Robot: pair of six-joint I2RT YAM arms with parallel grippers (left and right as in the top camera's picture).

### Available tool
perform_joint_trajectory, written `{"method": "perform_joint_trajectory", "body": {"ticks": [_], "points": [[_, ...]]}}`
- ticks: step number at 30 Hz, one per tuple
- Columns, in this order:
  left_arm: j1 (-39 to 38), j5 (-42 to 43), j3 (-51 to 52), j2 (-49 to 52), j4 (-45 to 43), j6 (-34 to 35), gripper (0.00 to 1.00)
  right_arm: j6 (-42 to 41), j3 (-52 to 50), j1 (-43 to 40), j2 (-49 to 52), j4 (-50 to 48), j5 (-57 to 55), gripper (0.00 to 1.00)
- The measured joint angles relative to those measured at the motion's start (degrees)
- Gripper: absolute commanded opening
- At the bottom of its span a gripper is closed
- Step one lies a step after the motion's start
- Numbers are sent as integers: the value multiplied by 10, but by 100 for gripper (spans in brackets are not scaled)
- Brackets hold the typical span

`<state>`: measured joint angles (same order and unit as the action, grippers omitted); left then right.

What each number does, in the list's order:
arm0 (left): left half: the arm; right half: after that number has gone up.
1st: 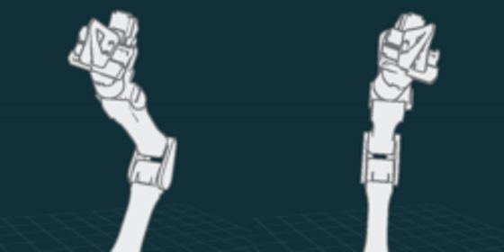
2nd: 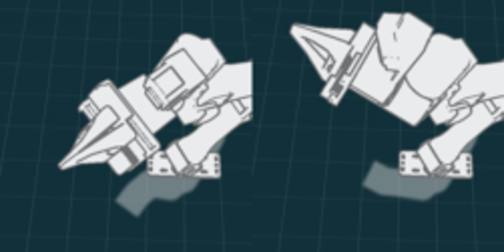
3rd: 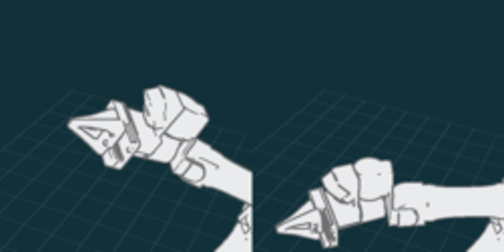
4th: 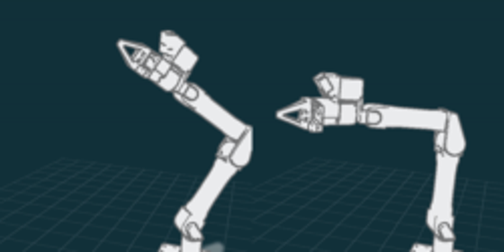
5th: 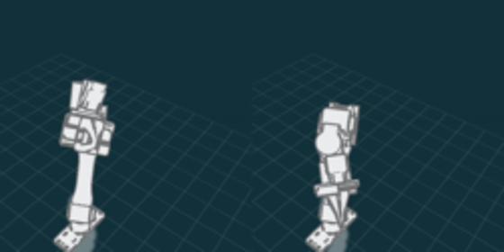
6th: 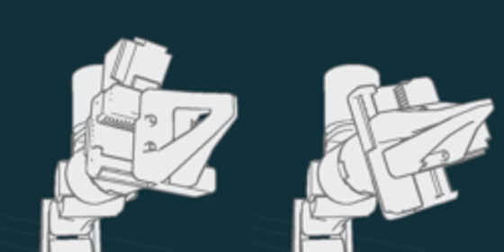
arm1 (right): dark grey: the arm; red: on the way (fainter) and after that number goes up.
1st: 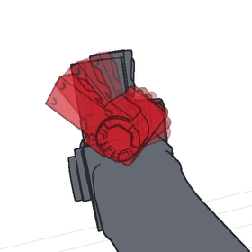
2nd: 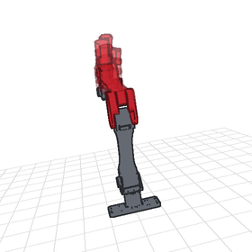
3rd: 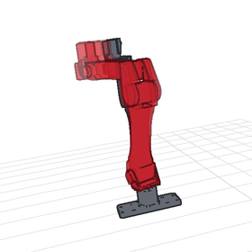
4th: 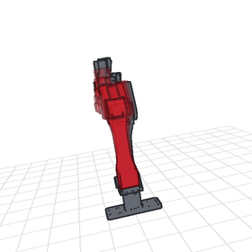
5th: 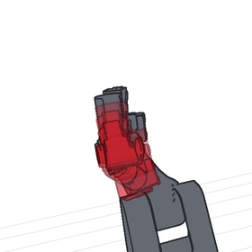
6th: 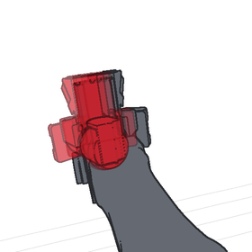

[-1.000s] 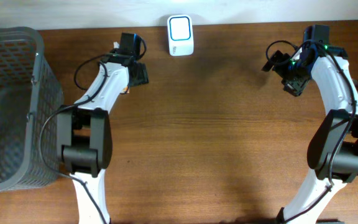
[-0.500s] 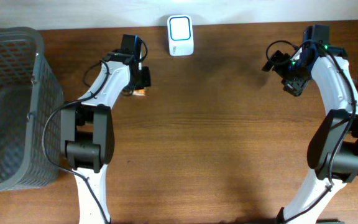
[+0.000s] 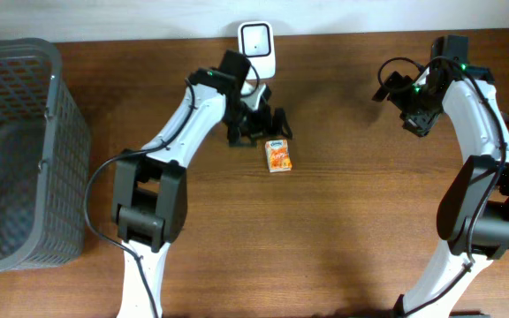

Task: Scan the item barcode
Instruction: 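Grasp the orange Kleenex pack with the left gripper and move it center, then release the Kleenex pack and raise the left gripper, then lower the right gripper onto the Kleenex pack and grasp it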

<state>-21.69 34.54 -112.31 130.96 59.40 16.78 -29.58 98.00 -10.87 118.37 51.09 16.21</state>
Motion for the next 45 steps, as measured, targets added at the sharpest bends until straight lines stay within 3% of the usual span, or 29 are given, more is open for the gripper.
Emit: {"method": "perform_joint_trajectory", "body": {"ticks": [1, 4, 7, 9, 12, 17, 19, 23, 27, 28, 29, 30, 33, 35, 39, 41, 45], "points": [[5, -20, -24, 0, 15, -11, 84, 0, 0, 0, 0, 0, 0, 98], [18, -90, -35, 0, 54, -22, 52, 0, 0, 0, 0, 0, 0, 98], [7, -123, 13, 0, 41, -25, 32, 0, 0, 0, 0, 0, 0, 99], [-15, -132, 68, 0, 2, -21, 27, 0, 0, 0, 0, 0, 0, 98], [-44, -136, 110, 0, -62, -11, 35, 0, 0, 0, 0, 1, 0, 98], [-61, -136, 119, 0, -109, 0, 36, 0, 0, 0, 0, 1, 0, 98], [-60, -136, 119, 0, -110, 2, 28, 0, 0, 0, 0, 1, 0, 98], [-51, -137, 102, 0, -53, 3, 42, 0, 0, 0, 0, 1, 0, 98], [8, -196, 33, -2, 19, 4, 50, 0, 0, 0, 0, 1, 0, 98], [28, -223, 26, -5, 24, 3, 67, 0, 0, 0, 0, 1, 0, 98], [50, -252, 25, -6, 29, 4, 76, 0, 0, 0, 0, 1, 0, 98], [67, -286, 26, -6, 32, 4, 99, 0, 0, 0, 0, 1, 0, 98], [71, -337, 26, -6, 32, 5, 99, 0, 0, 0, 0, 5, 19, 98], [70, -359, 26, -6, 32, 5, 99, 18, 0, 0, 0, 32, 92, 98], [70, -369, 26, -6, 32, 5, 99, 176, -1, 56, 0, 96, 156, 98], [70, -370, 26, -6, 32, 5, 99, 226, -1, 146, 0, 109, 64, 98], [70, -370, 26, -6, 32, 5, 99, 249, -1, 317, 0, 63, -174, 98]]}}
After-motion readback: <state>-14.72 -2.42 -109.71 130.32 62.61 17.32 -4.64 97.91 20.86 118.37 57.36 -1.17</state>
